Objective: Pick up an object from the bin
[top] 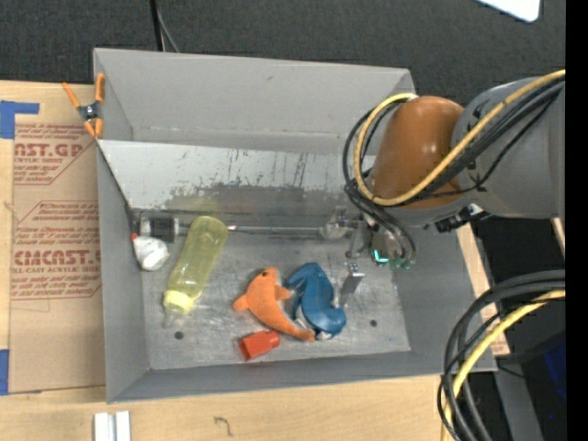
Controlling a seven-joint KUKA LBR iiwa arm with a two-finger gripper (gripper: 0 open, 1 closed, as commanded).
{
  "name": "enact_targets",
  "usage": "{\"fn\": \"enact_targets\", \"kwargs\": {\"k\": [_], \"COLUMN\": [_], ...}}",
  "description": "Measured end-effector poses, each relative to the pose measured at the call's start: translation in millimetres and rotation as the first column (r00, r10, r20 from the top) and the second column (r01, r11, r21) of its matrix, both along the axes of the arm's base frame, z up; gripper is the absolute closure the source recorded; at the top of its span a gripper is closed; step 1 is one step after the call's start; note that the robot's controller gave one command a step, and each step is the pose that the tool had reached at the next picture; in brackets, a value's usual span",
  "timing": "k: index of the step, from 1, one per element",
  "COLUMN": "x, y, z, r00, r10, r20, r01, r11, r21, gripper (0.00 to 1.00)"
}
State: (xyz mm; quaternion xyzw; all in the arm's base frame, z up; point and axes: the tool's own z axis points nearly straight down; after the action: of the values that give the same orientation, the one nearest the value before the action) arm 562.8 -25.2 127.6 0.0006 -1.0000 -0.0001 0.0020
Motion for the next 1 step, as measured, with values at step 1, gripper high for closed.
{"fn": "enact_targets", "kwargs": {"k": [1], "x": [0.9], "y": [0.0], "z": [2.6], "r00": [1.0], "r10": [0.0], "r20": [0.004], "r01": [0.0], "r11": [1.0], "r21": [0.0], "gripper": [0.0]}}
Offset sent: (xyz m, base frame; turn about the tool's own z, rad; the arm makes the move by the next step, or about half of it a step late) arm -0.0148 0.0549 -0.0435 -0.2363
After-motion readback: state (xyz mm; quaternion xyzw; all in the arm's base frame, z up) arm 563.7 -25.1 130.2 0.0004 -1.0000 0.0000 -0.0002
